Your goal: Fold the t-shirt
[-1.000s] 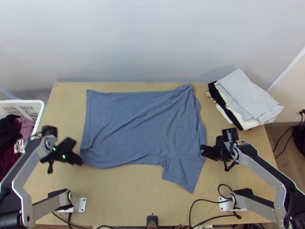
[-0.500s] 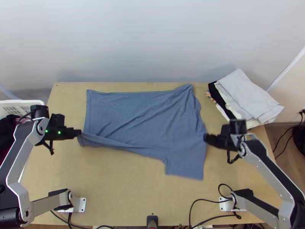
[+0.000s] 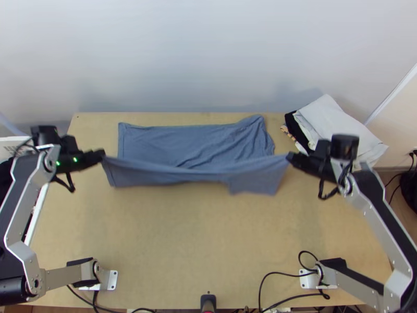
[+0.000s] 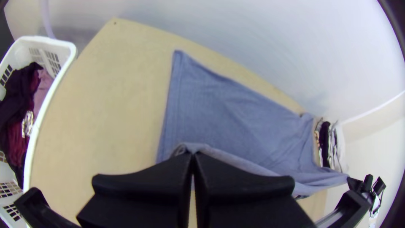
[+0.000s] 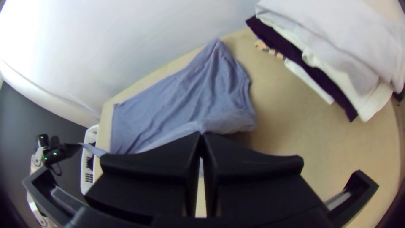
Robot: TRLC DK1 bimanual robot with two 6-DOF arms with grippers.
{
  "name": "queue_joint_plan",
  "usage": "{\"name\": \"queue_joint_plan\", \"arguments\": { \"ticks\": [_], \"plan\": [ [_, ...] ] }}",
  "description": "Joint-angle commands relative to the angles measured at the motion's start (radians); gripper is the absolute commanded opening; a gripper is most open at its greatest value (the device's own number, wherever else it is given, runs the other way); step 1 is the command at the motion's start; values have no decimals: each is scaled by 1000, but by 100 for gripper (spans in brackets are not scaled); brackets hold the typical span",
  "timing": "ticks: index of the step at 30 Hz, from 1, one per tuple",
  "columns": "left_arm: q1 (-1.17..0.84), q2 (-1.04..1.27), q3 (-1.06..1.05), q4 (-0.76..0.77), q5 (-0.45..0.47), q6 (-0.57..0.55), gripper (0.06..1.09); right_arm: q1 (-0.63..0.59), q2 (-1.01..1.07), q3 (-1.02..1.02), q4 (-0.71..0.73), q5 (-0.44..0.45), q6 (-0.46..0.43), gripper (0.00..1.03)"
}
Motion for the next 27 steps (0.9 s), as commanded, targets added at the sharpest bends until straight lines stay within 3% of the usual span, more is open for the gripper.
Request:
{"name": "queue_joint_plan", "arguments": {
  "ticks": [1,10,14,19,22,27],
  "plan": [
    [8,22,152,20,-27,-57,10,12,91,202,-58,53,-127,3],
    [-35,107,463,23,-228,-50,10,-29,380,749,-218,52,-233,3],
    [-39,156,565,15,-282,-39,10,-52,492,935,-265,-31,-265,3],
    [-34,213,715,3,-360,-23,10,-69,627,1202,-384,-65,-362,3],
    [-32,229,819,-5,-392,-23,10,-87,639,1274,-367,-148,-443,3],
    [-34,214,951,-8,-438,-11,10,-92,570,1314,-296,-155,-405,3]
  ]
}}
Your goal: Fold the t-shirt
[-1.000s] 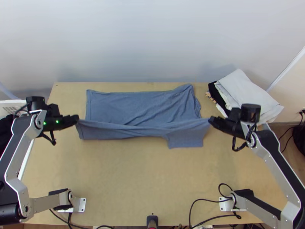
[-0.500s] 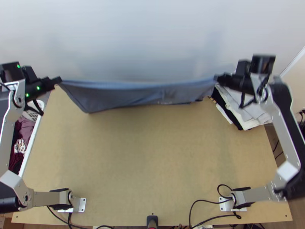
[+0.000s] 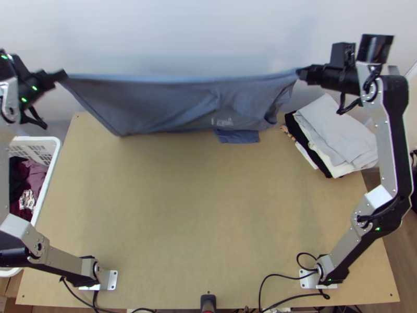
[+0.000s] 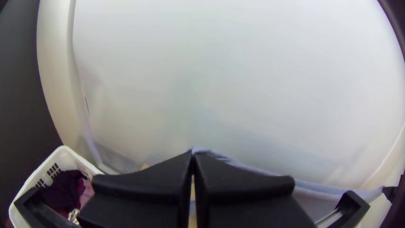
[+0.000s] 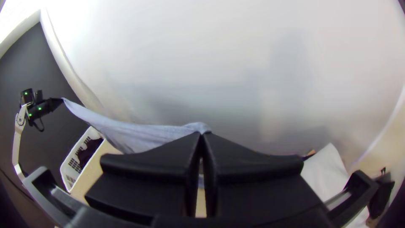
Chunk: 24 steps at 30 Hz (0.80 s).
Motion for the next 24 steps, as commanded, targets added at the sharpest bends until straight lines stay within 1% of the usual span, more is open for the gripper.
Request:
{"name": "queue_joint_plan", "arguments": {
  "ticks": [1,5,9,12,16,18,20,24],
  "plan": [
    [7,-35,111,11,-56,26,10,-21,-89,45,59,6,-13,3],
    [-3,-98,136,33,-76,37,10,-24,-184,47,111,7,-17,3],
    [-30,-182,137,54,-95,60,10,-73,-281,55,134,7,-31,3],
    [-36,-262,137,68,-113,55,10,-127,-372,53,146,17,-33,3],
    [-32,-388,123,83,-159,47,10,-204,-520,19,146,66,-48,3],
    [-18,-463,96,83,-165,47,10,-237,-616,-25,148,122,-51,3],
    [-7,-538,64,89,-180,46,10,-270,-686,-54,146,148,-77,3],
    [17,-638,50,80,-180,58,10,-309,-786,-68,97,147,-162,3]
  ]
}}
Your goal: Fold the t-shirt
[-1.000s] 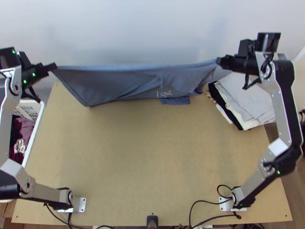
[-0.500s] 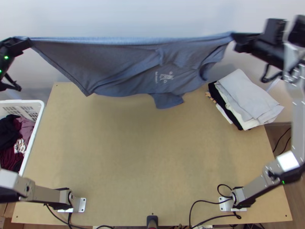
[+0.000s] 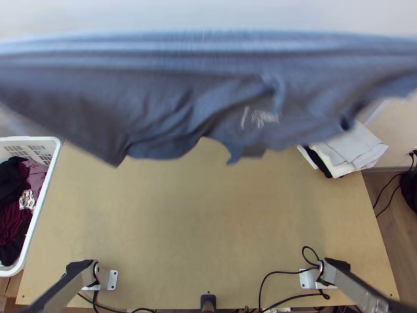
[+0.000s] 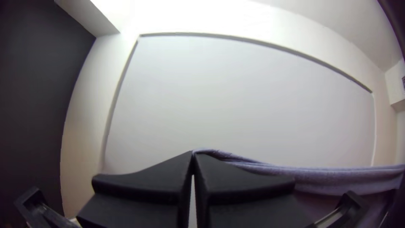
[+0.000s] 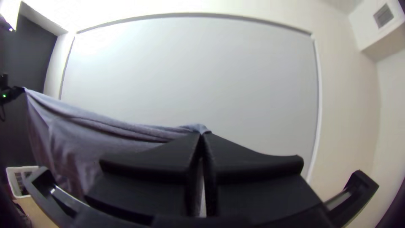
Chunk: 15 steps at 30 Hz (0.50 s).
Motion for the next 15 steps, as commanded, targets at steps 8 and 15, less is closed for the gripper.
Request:
{"name": "queue_joint_plan", "arguments": {
  "ticks": [8,15],
  "plan": [
    [28,-185,-132,-26,-34,5,10,10,-99,-3,-116,41,-26,3],
    [13,-343,-581,-33,57,-22,10,151,-132,-252,-182,40,92,3]
  ]
}}
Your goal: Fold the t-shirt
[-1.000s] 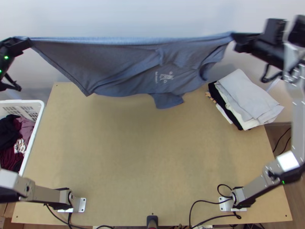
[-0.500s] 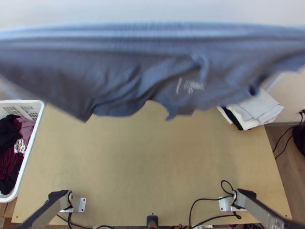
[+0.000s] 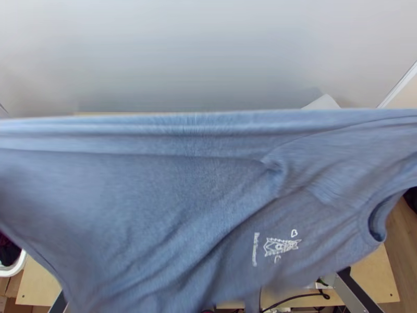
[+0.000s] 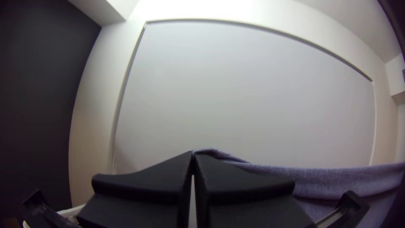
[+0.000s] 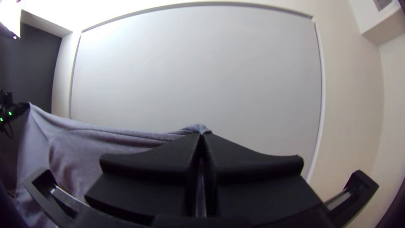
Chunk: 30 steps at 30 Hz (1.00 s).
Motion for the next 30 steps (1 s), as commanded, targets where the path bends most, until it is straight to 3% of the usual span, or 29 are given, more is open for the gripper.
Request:
{"name": "queue_joint_plan", "arguments": {
  "ticks": [1,3,7,13,22,30],
  "plan": [
    [-3,-121,-308,6,46,-17,10,83,-34,-226,-9,27,70,3],
    [-4,-222,-530,26,107,-17,10,152,-88,-430,9,26,105,3],
    [-16,-337,-885,47,147,27,10,335,-209,-852,89,35,174,3],
    [-66,-303,-1193,198,147,73,10,381,-189,-1284,324,35,188,3],
    [-113,182,-1176,557,147,9,10,352,193,-1362,678,35,183,3],
    [-132,633,-981,632,153,-14,10,315,527,-1169,717,29,186,3]
  ]
}}
